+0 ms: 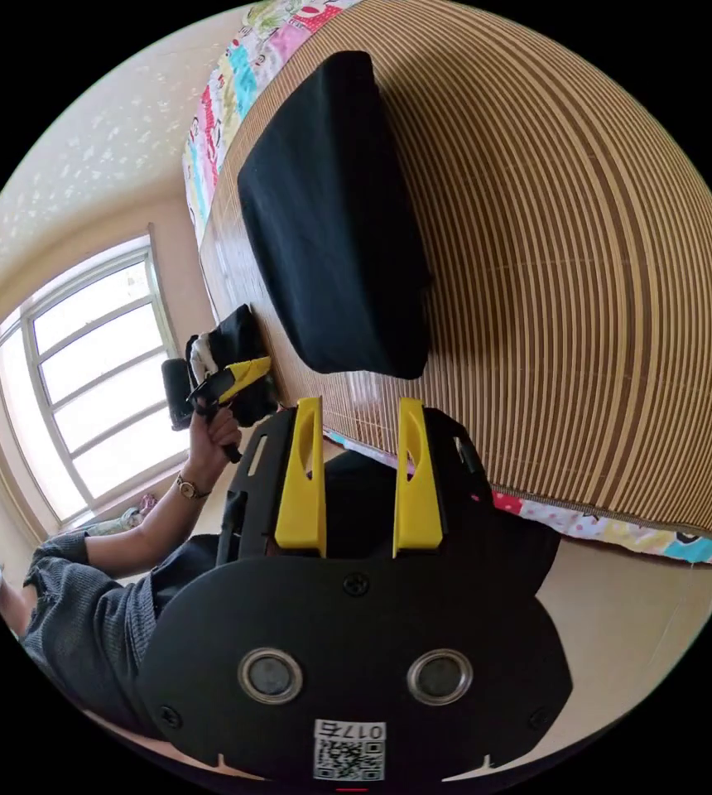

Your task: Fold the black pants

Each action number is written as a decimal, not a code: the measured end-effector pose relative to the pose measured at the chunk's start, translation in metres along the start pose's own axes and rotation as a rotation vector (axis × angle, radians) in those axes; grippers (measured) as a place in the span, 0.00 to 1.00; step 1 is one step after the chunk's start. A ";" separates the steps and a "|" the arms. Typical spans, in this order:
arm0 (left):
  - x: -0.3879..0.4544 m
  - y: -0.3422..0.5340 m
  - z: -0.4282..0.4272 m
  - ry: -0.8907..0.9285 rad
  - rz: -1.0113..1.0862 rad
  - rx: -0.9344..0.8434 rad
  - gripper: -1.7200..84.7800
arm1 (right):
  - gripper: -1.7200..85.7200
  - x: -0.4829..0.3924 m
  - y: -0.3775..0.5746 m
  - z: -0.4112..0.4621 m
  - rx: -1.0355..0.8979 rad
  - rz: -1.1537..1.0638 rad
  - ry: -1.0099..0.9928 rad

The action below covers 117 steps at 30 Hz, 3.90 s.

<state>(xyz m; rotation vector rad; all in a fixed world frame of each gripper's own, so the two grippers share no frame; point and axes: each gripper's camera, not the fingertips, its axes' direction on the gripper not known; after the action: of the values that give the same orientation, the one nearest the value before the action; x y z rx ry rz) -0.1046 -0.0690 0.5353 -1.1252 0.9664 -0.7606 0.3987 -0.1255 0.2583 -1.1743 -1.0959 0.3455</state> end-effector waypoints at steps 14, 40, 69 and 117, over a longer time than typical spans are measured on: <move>-0.102 -0.219 0.008 0.043 0.062 -0.039 0.26 | 0.22 0.000 -0.118 -0.019 0.175 0.016 -0.135; -0.005 -0.023 0.126 0.209 0.086 -0.300 0.12 | 0.11 0.089 0.157 -0.218 0.262 0.100 -0.377; 0.178 0.022 0.419 -0.316 -0.003 -0.350 0.10 | 0.06 0.137 0.301 -0.391 0.803 0.494 0.438; 0.030 0.137 -0.165 -0.948 -0.664 0.435 0.19 | 0.02 -0.258 -0.021 0.039 0.233 -0.054 -0.089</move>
<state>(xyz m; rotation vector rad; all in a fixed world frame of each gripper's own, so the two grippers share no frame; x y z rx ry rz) -0.2398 -0.1213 0.3748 -1.2169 -0.3813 -0.7692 0.2367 -0.2983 0.1456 -0.9287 -1.1296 0.4734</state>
